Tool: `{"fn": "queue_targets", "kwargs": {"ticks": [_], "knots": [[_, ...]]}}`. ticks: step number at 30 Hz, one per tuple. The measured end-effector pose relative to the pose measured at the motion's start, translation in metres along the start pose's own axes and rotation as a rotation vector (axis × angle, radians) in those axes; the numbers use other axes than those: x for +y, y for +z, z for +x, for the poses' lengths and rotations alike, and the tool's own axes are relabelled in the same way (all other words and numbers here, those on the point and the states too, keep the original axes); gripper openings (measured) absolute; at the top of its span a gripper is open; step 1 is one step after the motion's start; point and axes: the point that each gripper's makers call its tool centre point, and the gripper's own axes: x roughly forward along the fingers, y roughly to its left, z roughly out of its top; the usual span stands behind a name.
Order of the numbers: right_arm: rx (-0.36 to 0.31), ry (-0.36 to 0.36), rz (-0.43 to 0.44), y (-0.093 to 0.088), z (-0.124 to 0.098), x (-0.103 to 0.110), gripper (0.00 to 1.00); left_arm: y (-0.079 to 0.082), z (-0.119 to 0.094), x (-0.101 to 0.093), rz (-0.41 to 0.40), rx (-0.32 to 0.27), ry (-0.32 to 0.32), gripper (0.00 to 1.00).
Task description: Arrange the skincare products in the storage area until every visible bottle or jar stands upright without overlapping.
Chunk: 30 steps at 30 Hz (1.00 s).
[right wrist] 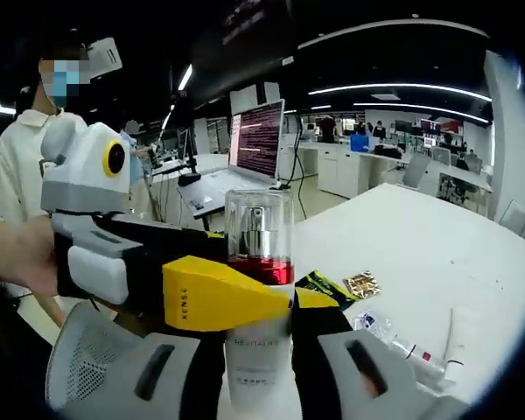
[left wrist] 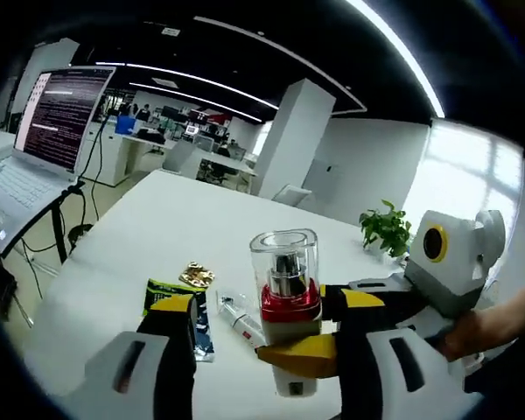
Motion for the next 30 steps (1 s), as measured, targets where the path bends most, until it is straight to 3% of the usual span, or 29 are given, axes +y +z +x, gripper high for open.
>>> {"fn": "queue_targets", "kwargs": {"ticks": [5,8,15,24,28,30], "knots": [[-0.024,-0.034,0.041,0.004,-0.012,-0.005,0.27,0.004,0.007,-0.016,0.023,-0.008,-0.042,0.48],[-0.014,-0.066,-0.004,0.004,-0.019,-0.011,0.27,0.003,0.012,-0.034,0.047,0.004,-0.08,0.44],[-0.022,-0.115,0.031,0.006,-0.04,-0.022,0.27,0.007,0.024,-0.064,0.076,-0.028,-0.133,0.28],[-0.025,-0.14,0.06,0.008,-0.058,-0.033,0.29,0.005,0.03,-0.084,0.047,0.027,-0.16,0.26],[-0.041,-0.114,0.012,0.012,-0.065,-0.033,0.3,0.007,0.029,-0.088,-0.054,0.056,-0.224,0.26],[-0.087,-0.086,0.055,0.019,-0.071,-0.033,0.3,0.011,0.029,-0.092,-0.08,0.053,-0.256,0.26]]}}
